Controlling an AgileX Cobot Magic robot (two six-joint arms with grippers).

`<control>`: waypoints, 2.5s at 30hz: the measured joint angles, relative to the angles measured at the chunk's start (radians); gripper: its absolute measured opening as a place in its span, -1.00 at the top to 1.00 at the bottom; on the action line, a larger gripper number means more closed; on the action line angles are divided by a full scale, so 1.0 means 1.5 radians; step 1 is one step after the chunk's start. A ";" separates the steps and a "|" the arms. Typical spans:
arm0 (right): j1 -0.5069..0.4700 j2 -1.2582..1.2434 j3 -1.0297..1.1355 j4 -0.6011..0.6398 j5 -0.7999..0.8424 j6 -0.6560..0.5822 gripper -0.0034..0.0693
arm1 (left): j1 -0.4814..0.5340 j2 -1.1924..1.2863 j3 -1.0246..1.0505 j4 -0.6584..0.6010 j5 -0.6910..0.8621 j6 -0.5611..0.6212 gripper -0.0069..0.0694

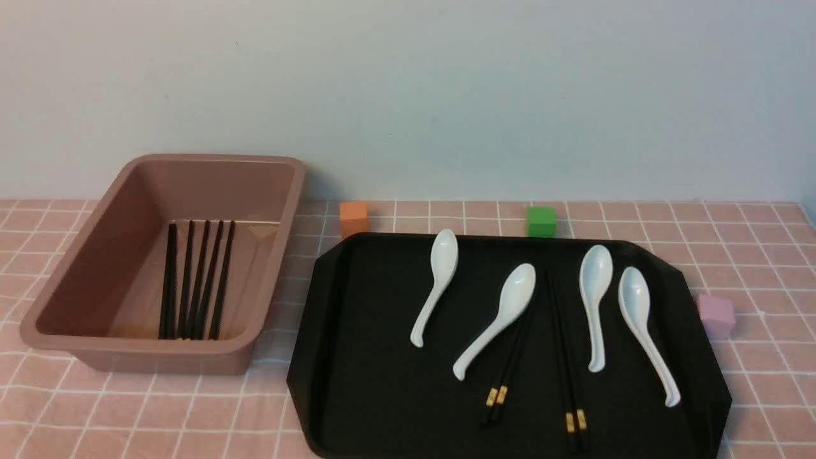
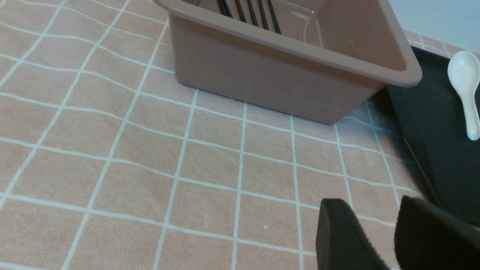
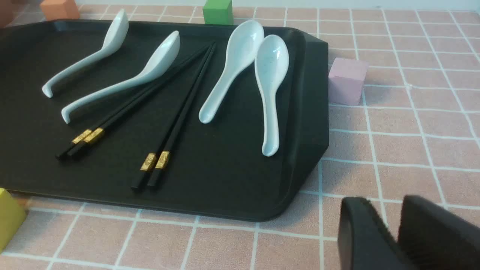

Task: On pink tablecloth take chopsticks from black tray and put them in box.
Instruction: 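Move the gripper over the chopsticks on the black tray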

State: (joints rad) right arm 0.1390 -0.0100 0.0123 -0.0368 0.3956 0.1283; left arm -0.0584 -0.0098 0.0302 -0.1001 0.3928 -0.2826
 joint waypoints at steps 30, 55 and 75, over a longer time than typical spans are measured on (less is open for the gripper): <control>0.000 0.000 0.001 -0.033 -0.008 -0.009 0.35 | 0.000 0.000 0.000 0.000 0.000 0.000 0.19; 0.000 0.000 0.008 0.040 -0.359 0.223 0.28 | 0.000 0.000 0.000 0.000 0.000 0.000 0.19; 0.102 0.704 -0.554 -0.001 0.421 0.084 0.91 | 0.000 0.000 0.000 0.000 0.000 0.000 0.19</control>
State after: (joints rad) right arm 0.2916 1.0463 -0.8187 -0.0382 1.0275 0.2543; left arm -0.0584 -0.0098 0.0302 -0.1001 0.3928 -0.2826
